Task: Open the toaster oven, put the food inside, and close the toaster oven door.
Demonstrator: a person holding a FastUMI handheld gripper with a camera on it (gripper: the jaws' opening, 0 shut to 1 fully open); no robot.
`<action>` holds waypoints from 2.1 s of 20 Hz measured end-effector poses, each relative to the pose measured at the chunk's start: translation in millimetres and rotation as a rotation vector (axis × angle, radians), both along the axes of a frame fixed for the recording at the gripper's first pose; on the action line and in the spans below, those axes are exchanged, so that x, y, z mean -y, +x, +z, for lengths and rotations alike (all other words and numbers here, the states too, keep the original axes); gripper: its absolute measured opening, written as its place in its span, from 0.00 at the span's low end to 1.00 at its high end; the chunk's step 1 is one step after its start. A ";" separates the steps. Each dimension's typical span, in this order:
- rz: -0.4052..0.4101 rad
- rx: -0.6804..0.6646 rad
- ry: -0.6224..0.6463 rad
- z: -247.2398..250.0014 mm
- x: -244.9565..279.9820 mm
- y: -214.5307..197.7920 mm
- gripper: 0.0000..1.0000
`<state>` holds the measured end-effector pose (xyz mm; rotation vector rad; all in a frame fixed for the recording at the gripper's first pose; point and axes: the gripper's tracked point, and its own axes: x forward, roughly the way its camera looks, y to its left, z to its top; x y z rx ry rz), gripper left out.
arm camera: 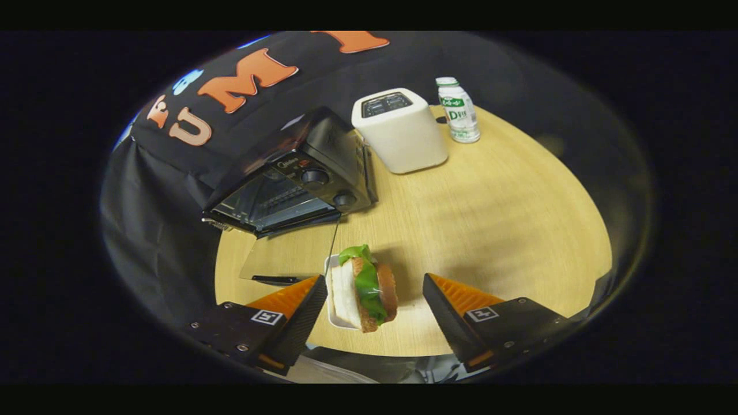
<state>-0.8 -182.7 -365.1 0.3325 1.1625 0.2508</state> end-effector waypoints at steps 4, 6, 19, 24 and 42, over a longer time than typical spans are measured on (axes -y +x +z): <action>0.036 -0.059 0.024 -19.2 -6.1 -5.3 0.99; 0.053 -0.063 0.033 -20.0 -10.7 -5.6 0.96; 0.027 0.049 -0.090 38.0 -22.6 -17.0 0.27; -0.077 0.184 -0.055 89.1 -42.6 -6.0 0.27; -0.535 0.319 0.500 28.7 -182.7 83.5 0.27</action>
